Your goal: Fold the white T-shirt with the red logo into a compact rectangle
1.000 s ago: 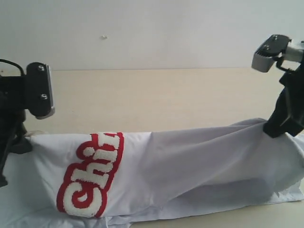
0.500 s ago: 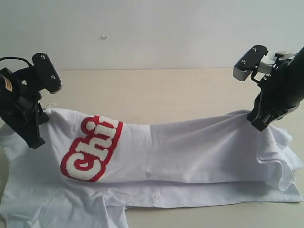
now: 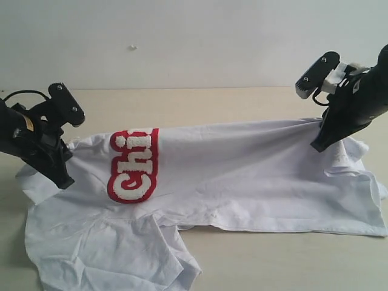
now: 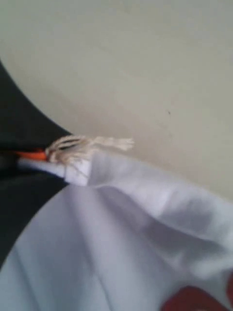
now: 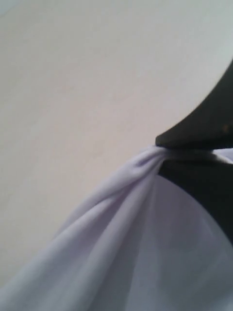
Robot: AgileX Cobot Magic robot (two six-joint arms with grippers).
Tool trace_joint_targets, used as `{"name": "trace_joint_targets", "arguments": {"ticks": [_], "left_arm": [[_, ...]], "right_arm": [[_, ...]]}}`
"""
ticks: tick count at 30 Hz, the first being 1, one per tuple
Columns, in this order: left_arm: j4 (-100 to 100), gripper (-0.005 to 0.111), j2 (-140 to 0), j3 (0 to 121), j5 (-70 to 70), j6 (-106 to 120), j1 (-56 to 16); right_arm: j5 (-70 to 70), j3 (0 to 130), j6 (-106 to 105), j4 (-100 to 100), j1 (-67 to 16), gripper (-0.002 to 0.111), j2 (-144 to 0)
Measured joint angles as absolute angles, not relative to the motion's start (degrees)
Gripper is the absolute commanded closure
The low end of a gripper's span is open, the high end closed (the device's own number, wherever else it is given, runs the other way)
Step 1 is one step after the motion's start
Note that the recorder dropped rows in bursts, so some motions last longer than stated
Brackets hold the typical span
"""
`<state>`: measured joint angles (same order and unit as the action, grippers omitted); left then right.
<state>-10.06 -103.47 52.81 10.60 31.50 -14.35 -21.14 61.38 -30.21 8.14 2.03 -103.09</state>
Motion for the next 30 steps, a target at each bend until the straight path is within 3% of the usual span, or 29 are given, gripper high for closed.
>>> {"name": "trace_joint_targets", "arguments": {"ticks": [16, 19, 23, 27, 30], "left_arm": [[-10.1, 0.107, -112.6, 59.1, 3.3, 31.5, -11.3], [-10.1, 0.107, -113.7, 59.2, 1.6, 31.5, -11.3], [-10.1, 0.107, -114.7, 59.2, 0.5, 31.5, -11.3], [-10.1, 0.107, -115.1, 59.2, 0.0, 30.1, -11.2], [-10.1, 0.107, -115.1, 59.2, -0.6, 29.0, -11.0]], "right_arm": [[-13.0, 65.8, -27.5, 11.1, 2.0, 0.108, -113.0], [-13.0, 66.9, -25.7, 11.1, 2.0, 0.104, -113.6], [-12.9, 67.3, -23.3, 11.1, 2.0, 0.083, -114.4], [-13.1, 67.3, -22.9, 11.1, 2.0, 0.044, -114.4], [-13.5, 67.3, -22.7, 11.2, 2.0, 0.026, -114.4]]}}
